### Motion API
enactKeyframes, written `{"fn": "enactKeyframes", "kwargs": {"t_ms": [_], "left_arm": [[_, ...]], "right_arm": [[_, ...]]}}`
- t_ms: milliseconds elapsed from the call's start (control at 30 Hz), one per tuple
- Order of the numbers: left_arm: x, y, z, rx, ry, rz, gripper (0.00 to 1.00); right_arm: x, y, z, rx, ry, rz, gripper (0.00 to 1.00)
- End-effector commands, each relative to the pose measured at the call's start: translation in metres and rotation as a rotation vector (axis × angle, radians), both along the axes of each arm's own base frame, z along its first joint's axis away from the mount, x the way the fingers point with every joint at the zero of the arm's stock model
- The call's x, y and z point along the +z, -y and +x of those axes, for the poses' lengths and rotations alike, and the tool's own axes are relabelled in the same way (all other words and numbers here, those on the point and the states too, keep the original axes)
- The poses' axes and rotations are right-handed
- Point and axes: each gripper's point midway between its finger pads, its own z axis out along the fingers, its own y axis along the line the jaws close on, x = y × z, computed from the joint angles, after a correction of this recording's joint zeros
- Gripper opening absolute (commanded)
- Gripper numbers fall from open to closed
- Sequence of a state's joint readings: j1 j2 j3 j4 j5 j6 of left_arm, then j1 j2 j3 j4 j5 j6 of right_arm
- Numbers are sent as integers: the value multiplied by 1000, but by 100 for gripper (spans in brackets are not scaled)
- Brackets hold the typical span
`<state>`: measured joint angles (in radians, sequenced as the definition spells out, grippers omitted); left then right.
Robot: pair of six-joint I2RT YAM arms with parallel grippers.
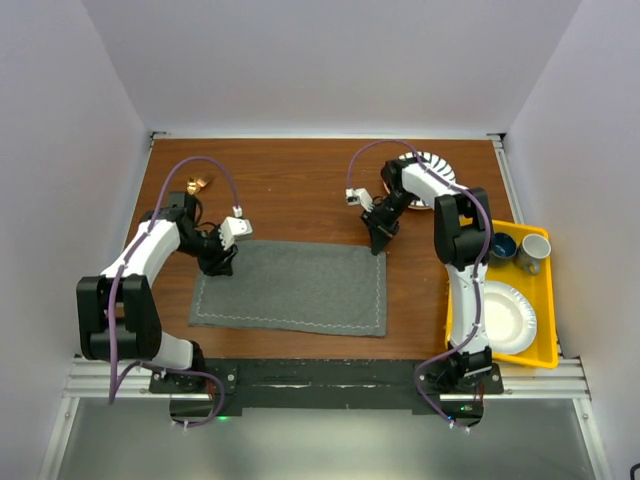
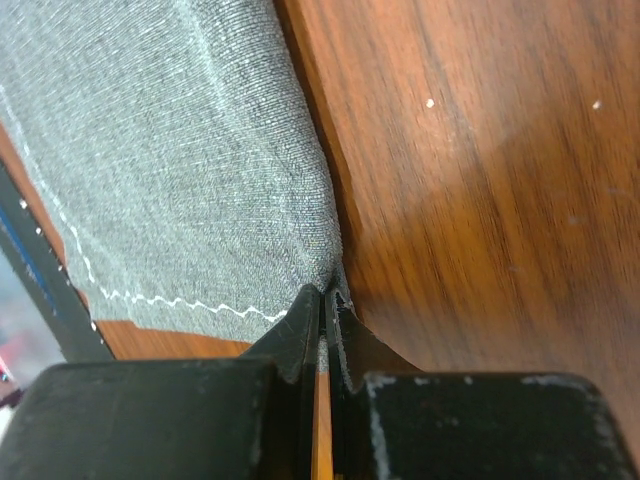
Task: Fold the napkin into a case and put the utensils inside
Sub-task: Smooth out the rectangle-folded napkin at the center of the board.
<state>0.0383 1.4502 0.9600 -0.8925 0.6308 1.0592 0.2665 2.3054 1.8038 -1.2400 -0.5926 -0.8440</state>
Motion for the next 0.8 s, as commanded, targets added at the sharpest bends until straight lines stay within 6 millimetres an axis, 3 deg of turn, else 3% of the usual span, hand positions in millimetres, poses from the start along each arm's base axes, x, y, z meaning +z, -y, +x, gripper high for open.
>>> {"fn": "enactKeyframes", "kwargs": {"t_ms": [0, 67, 167, 267, 300, 333, 367, 433, 467, 500, 533, 567, 633, 667, 767], "left_arm": [[1, -2, -1, -12, 44, 18, 38], [3, -2, 6, 30, 51, 1, 37], [16, -1, 26, 168, 15, -120, 45], [41, -3, 50, 308, -22, -286, 54], [48, -3, 55, 366, -42, -327, 57], [57, -4, 67, 375, 8, -338, 59], [69, -4, 72, 392, 52, -349, 79], [94, -8, 89, 462, 127, -375, 97], [113, -9, 92, 470, 186, -384, 100], [127, -10, 96, 508, 212, -395, 100], [143, -14, 104, 527, 280, -406, 100], [162, -16, 106, 553, 339, -415, 100], [190, -16, 109, 571, 419, -456, 100], [207, -13, 104, 552, 468, -478, 100], [220, -3, 100, 550, 505, -588, 100]], "right_arm": [[-24, 25, 18, -3, 141, -147, 0], [-20, 26, 22, -23, 181, -151, 0], [4, 16, 41, -92, 252, -120, 14], [35, 6, 78, -176, 370, -97, 22], [49, 6, 96, -202, 432, -105, 35], [56, 5, 104, -233, 452, -103, 42], [65, 3, 109, -243, 469, -97, 47], [95, -2, 117, -277, 503, -63, 62], [116, -6, 117, -289, 531, -30, 66], [137, -10, 118, -301, 561, 9, 82], [155, -17, 116, -332, 565, 60, 93], [187, -22, 114, -356, 619, 114, 98], [222, -36, 113, -418, 647, 233, 98], [255, -40, 106, -445, 689, 310, 98], [286, -56, 116, -601, 710, 497, 98]]}}
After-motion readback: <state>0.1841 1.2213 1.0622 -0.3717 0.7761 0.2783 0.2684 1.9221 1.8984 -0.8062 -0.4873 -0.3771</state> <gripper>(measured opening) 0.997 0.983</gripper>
